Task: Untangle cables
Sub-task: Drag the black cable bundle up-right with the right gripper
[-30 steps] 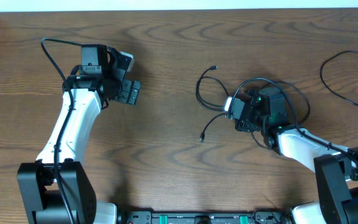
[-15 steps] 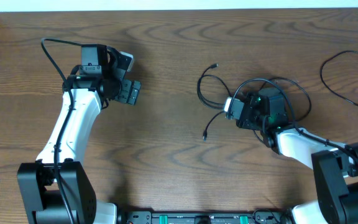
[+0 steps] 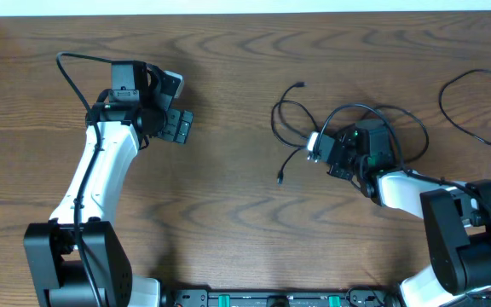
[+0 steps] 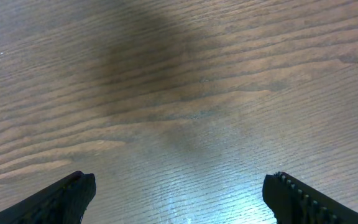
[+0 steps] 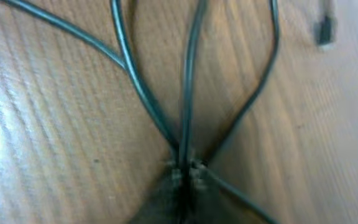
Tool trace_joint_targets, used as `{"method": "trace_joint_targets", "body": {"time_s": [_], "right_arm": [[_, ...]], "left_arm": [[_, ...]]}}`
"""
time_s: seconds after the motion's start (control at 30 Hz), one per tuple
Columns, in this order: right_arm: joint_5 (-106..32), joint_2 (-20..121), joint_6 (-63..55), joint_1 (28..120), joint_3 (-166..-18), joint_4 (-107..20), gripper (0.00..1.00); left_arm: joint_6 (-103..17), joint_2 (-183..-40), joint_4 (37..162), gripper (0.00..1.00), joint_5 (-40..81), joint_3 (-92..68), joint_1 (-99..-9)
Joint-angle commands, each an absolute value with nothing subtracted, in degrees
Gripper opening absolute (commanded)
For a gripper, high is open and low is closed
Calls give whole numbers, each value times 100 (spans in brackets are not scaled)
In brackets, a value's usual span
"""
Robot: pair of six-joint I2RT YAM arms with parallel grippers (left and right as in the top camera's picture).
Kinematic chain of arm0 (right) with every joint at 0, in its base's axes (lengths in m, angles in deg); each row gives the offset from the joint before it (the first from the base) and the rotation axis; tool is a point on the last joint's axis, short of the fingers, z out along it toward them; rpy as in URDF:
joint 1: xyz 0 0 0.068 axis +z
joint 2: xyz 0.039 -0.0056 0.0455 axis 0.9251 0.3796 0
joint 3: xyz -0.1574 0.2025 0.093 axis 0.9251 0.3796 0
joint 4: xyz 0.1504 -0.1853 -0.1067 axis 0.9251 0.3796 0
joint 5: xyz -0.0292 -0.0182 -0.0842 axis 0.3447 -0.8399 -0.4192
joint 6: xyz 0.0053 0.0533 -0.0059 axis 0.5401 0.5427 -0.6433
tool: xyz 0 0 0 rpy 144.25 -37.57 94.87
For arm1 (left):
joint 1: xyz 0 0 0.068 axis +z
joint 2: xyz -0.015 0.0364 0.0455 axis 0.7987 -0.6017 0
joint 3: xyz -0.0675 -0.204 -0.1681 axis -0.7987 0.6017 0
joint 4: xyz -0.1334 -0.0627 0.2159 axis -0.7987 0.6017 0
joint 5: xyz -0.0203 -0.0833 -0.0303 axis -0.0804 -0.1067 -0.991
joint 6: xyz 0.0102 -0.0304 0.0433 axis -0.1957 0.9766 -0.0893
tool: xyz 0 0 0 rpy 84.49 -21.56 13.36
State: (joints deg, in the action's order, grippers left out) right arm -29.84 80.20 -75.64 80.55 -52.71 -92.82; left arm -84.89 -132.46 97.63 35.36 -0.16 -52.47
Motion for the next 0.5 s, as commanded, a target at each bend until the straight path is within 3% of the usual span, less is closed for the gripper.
{"method": "trace_joint_targets", "body": {"time_s": [0.0,0.13,0.27,0.33,0.4,0.47], "right_arm": [[-3327,8696,-7105,8038,-4845,-8841,1],[-2931,8696,-6720,8040,-4845,-8808,1],[-2546,8696,-6519,8049,-4845,-8775,17],[-2324,8696,-6519,8049,-4845,-8775,30],[-2042,8696,-6519,8049,-4845,-8777,29],[-2009,8696,-6307,8049,-4845,-8841,17]], "left_arm": [[-8436,-13290,9768,91,3571,-66,-5238],[-8436,-13290,9768,91,3571,-66,-5238],[-8436,-13290,9768,91,3571,-66,-5238],[-8436,-13290,9768,91,3571,-66,-5238],[-8436,-13290,9768,91,3571,-66,-5238],[-8436,-13290,9768,91,3571,-66,-5238]]}}
